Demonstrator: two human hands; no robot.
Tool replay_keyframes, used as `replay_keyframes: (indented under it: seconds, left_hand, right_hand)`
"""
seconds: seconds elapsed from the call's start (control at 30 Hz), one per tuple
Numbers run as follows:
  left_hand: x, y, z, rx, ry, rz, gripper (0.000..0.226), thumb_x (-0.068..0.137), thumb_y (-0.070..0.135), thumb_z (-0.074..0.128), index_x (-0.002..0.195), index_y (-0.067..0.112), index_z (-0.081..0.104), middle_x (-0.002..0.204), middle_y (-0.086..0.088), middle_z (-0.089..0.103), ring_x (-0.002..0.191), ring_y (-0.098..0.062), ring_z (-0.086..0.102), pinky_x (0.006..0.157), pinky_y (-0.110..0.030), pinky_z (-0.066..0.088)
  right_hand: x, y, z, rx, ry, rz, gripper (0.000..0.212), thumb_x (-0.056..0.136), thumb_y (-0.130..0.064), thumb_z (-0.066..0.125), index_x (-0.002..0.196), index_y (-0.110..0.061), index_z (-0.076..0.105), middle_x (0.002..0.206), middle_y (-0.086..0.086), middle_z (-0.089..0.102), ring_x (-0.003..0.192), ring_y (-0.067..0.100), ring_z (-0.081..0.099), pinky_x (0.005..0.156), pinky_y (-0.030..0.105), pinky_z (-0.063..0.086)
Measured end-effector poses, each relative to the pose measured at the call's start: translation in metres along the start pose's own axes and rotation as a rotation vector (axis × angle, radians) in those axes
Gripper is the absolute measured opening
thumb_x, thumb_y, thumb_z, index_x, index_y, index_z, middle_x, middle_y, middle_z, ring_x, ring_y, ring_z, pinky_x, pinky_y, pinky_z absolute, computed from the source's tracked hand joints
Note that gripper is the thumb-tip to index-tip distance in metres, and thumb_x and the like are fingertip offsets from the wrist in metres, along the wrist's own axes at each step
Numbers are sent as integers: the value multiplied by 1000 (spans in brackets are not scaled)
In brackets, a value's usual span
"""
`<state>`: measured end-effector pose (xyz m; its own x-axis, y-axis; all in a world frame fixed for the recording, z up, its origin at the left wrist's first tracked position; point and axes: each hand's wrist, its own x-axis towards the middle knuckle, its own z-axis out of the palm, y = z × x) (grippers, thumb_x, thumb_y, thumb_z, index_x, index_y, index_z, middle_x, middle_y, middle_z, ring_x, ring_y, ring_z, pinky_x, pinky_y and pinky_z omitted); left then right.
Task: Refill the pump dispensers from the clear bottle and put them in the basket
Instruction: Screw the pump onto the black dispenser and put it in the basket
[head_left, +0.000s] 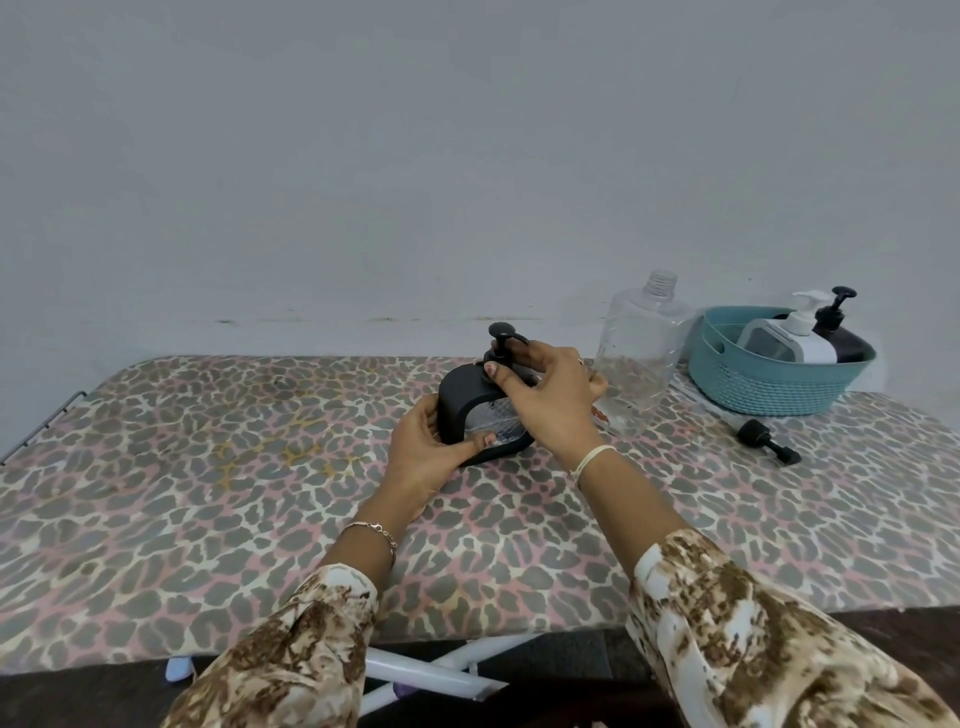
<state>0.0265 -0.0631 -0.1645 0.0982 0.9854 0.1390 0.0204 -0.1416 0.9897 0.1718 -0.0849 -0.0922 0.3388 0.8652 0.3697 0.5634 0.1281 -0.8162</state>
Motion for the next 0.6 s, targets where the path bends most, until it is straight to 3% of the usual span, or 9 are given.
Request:
replay_keyframes:
  seconds: [0.07,0.13,0.23,0.33,0.53,0.6]
  left_hand:
    - [0,0,1,23,16,4,57,59,14,92,107,18,61,106,-3,71,100,-16,68,90,-43,55]
    - [0,0,1,53,31,11,56,59,14,92,106,19,61,104,-2,71,97,-15,69,88,-42,56]
    - [-2,1,3,98,60,30,53,60,14,91,99,28,59,101,2,71,94,-10,69,86,-39,57]
    - [-2,2,4,114,64,43,52,60,14,91,97,30,58,100,4,71,92,-9,69,85,-38,58]
    - [-3,2,2,87,38,31,56,60,13,91,106,21,59,103,1,71,95,-11,69,87,-38,56]
    - [-5,5,3,80,32,29,57,61,12,91,107,20,59,104,0,70,96,-12,68,88,-38,56]
  right_hand:
    - [-2,-6,1,-163,94,2,34,76,-56,70,103,-34,70,96,-8,71,113,10,48,93,37,19]
    - [-6,-12,2,-224,171,3,33,74,-57,71,100,-36,71,86,-12,69,108,12,50,89,38,17]
    - [-11,-20,6,-246,284,-13,27,71,-53,76,92,-37,74,77,-29,47,97,15,58,86,36,18]
    - [-15,-24,9,-298,343,-28,25,69,-53,76,88,-38,74,68,-33,36,92,16,61,82,33,16]
    - [-16,-22,9,-347,365,-53,27,67,-57,75,87,-38,73,75,-31,41,91,14,60,82,34,16]
    - [-15,-19,9,-313,334,-42,29,69,-57,73,90,-38,72,75,-28,51,95,13,58,84,33,18]
